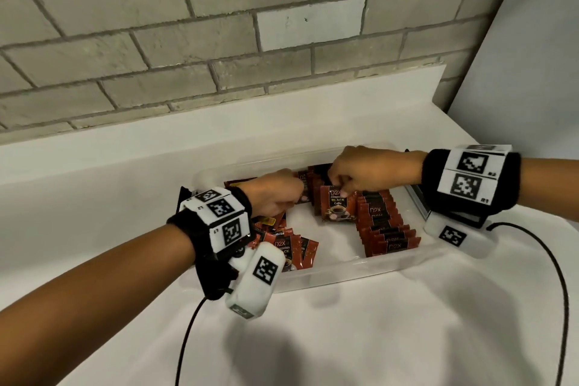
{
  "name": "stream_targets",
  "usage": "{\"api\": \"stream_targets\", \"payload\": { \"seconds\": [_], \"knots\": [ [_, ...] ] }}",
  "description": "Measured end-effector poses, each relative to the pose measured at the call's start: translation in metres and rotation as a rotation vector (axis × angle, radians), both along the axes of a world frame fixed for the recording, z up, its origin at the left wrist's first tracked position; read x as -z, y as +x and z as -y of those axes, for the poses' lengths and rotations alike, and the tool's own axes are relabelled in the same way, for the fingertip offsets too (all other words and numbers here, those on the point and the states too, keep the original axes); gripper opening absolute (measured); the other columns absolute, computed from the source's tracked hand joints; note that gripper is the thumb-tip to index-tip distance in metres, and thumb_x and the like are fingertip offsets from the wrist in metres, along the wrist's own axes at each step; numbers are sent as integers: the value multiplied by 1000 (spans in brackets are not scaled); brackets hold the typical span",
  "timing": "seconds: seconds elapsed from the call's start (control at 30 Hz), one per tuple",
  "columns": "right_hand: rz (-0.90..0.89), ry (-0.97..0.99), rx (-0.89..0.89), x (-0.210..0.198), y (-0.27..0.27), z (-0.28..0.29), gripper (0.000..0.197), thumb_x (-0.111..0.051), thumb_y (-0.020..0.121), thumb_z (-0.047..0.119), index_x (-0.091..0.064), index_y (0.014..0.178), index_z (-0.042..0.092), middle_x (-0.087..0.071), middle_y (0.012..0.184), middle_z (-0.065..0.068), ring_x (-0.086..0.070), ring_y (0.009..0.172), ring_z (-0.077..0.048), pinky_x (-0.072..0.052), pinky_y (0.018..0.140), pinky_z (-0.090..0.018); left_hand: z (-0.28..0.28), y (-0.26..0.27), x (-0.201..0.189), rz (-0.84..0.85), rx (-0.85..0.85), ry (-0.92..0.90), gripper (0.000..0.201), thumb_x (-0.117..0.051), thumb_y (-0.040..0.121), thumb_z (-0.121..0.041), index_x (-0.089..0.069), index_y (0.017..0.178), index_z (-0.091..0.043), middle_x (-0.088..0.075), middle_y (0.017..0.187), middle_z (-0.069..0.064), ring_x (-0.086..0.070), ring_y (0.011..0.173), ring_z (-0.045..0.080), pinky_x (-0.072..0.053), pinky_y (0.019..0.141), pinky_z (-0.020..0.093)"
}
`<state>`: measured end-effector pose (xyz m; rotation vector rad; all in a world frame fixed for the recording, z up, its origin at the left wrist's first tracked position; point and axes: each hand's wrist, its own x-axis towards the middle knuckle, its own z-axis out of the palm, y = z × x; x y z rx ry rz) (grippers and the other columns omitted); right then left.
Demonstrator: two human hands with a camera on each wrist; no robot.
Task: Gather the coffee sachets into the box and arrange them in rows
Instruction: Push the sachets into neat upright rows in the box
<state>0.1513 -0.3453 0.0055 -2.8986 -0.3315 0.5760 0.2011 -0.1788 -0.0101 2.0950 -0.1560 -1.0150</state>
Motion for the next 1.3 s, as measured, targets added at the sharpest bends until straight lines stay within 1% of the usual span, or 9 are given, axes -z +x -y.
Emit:
{"api": "stream_targets", "payload": {
  "seconds": [0.13, 0.27, 0.53, 0.67, 0.77, 0.93, 1.03, 1.1, 1.3],
  "knots": [
    [77, -65, -38, 6, 5, -3, 15, -60, 90, 18, -56, 86, 3, -47, 69, 1, -42, 58, -14, -29, 50, -24, 6, 0, 5, -18, -45, -25, 27, -35, 84, 14, -49, 79, -8, -47, 88, 10, -44, 85, 18, -35, 74, 26],
    [126, -120, -71, 7, 8, -6, 18, -57, 92, 21, -56, 90, 3, -58, 84, -8, -54, 69, -21, -32, 52, -26, 9, -3, 6, -60, -33, -65, 33, -33, 87, 17, -47, 72, -10, -45, 75, 5, -40, 71, 12, -32, 75, 25],
    [96, -156, -115, 6, 7, -7, 17, -58, 92, 20, -53, 99, 6, -56, 95, -7, -55, 82, -23, -39, 63, -30, 16, -8, 10, -101, 3, -57, 36, -32, 79, 20, -53, 89, -7, -48, 84, 8, -41, 77, 15, -29, 64, 24],
    [88, -76, 64, -8, 4, -4, 31, -62, 90, 32, -54, 100, 4, -57, 86, -5, -57, 73, -22, -38, 54, -26, 18, -10, 14, -126, 11, -74, 40, -48, 81, 17, -55, 117, -1, -59, 118, 14, -51, 107, 20, -38, 83, 25],
    [26, -29, 290, -25, 9, 5, 32, -50, 96, 27, -62, 104, -2, -69, 93, -13, -63, 74, -25, -40, 53, -23, 19, -11, 18, -138, 20, -72, 40, -54, 85, 10, -52, 121, -8, -57, 128, 8, -49, 121, 22, -39, 101, 28],
    [-277, 225, 540, -25, 15, 11, 27, -41, 96, 12, -62, 98, -5, -67, 71, -7, -40, 47, -10, -32, 45, -20, 21, -14, 19, -113, 7, -110, 48, -44, 83, 15, -50, 127, -4, -56, 124, 7, -47, 117, 20, -37, 89, 26],
    [-334, 365, 632, -20, 14, 8, 18, -37, 96, 7, -54, 93, -1, -61, 52, 1, -37, 38, -7, -31, 45, -21, 22, -16, 14, -87, -1, -154, 38, -41, 80, 14, -58, 110, -1, -55, 100, 11, -44, 94, 22, -34, 82, 29],
    [-382, 477, 677, -18, 15, 5, 15, -37, 96, 5, -50, 101, -2, -60, 61, -3, -37, 42, -8, -29, 39, -18, 22, -19, 9, -85, -14, -177, 28, -40, 82, 12, -58, 89, -8, -53, 85, 8, -42, 81, 18, -33, 73, 27],
    [-441, 706, 797, -15, 20, 11, 9, -40, 96, 3, -48, 98, 1, -59, 64, -6, -37, 42, -8, -27, 33, -16, 19, -22, 2, -41, -68, -212, 29, -36, 86, 11, -50, 75, -11, -47, 70, 1, -40, 68, 11, -29, 59, 21]
  ]
}}
